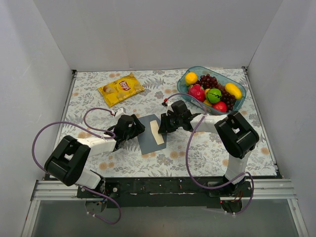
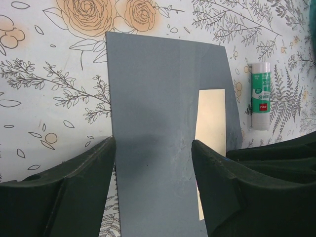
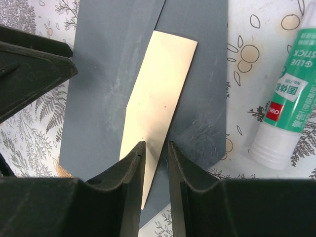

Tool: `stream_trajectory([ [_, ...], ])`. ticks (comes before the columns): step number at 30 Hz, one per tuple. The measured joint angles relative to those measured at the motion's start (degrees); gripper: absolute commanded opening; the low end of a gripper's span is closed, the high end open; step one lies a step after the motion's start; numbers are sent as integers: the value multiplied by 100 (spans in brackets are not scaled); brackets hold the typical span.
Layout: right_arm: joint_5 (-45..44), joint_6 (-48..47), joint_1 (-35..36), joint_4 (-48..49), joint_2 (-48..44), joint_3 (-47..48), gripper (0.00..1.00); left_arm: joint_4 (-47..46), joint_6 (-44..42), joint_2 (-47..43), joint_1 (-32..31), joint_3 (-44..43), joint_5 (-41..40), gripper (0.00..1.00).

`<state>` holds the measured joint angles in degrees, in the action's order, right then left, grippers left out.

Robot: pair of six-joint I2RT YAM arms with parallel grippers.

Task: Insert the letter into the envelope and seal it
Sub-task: Place the letter in the envelope.

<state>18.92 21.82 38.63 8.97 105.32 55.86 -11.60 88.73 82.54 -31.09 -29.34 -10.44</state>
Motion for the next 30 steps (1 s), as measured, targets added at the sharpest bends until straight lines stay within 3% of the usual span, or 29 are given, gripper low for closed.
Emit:
stream_trajectory([
  [30, -9, -22, 157, 11, 297, 289, 27, -28, -90, 17, 0, -2, 46, 63],
])
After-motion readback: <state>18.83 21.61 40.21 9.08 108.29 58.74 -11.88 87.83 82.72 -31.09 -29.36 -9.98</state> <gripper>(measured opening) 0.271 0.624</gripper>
